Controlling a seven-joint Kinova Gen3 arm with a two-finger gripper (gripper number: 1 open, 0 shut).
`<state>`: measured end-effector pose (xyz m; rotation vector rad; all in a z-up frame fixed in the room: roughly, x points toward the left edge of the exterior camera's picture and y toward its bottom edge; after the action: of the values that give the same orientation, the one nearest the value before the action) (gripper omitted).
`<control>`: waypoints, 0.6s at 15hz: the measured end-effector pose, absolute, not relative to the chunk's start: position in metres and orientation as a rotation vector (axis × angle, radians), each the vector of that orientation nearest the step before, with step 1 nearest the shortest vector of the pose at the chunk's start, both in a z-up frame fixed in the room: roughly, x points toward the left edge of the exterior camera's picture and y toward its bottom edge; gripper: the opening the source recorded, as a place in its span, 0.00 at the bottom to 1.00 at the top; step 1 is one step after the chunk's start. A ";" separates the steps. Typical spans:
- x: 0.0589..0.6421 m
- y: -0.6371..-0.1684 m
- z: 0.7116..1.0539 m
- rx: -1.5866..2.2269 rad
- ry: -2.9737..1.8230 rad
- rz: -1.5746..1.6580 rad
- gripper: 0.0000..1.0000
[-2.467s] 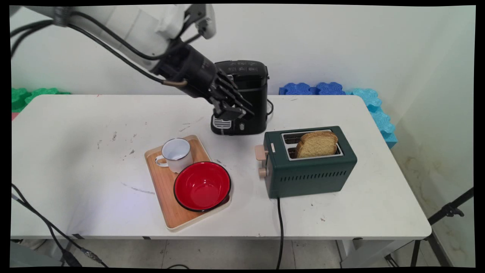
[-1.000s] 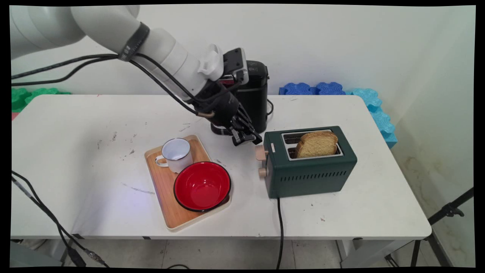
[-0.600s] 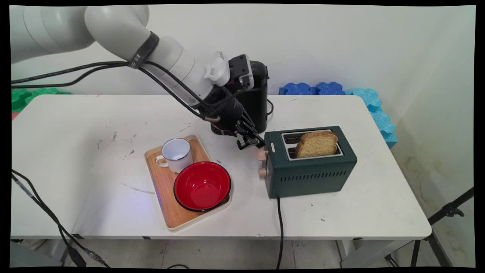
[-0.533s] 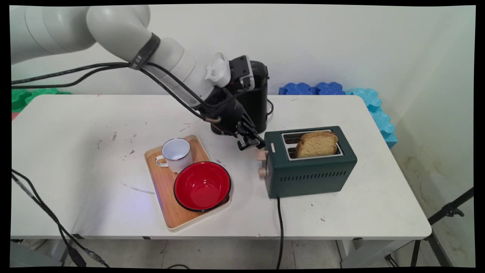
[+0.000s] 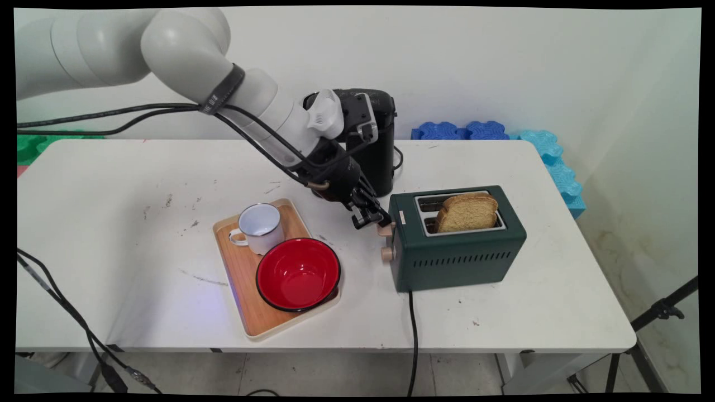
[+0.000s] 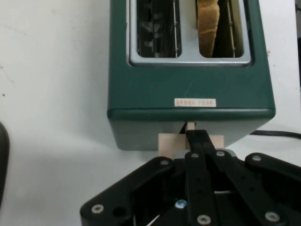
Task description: Press the toaster switch
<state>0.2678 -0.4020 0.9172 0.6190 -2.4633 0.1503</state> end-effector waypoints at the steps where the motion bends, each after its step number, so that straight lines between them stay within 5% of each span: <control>1: 0.268 -0.402 0.916 0.621 -2.463 0.150 0.00; 9: 0.269 -0.403 0.903 0.655 -2.452 0.140 0.00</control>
<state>0.2694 -0.4030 0.9025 0.6552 -2.4518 0.1401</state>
